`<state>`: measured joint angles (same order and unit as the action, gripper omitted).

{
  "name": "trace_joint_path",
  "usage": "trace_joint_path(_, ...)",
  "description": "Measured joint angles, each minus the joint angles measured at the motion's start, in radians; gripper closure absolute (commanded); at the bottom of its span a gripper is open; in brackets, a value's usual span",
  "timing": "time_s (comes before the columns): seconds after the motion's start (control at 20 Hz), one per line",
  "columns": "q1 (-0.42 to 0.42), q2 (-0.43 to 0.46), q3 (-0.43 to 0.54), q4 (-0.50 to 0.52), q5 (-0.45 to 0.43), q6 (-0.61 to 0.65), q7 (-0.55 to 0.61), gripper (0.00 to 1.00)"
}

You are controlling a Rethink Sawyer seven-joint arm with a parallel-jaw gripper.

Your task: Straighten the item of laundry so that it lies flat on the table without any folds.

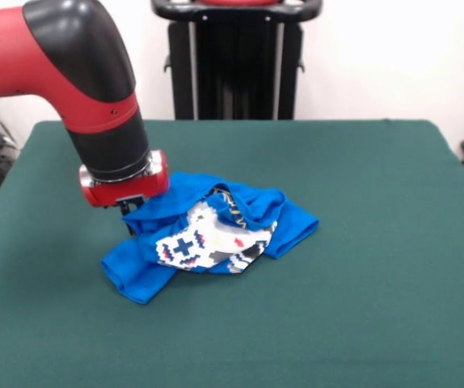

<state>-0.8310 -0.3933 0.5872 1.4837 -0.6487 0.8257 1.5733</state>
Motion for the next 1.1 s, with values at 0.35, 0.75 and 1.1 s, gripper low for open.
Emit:
trace_joint_path(0.35,0.000,-0.006,0.000,0.002,-0.003,0.001,0.000,1.00)
trace_joint_path(0.75,-0.004,-0.142,0.000,0.042,-0.006,0.001,0.000,1.00)
trace_joint_path(1.1,-0.011,-0.280,0.000,0.092,-0.007,0.001,0.000,1.00)
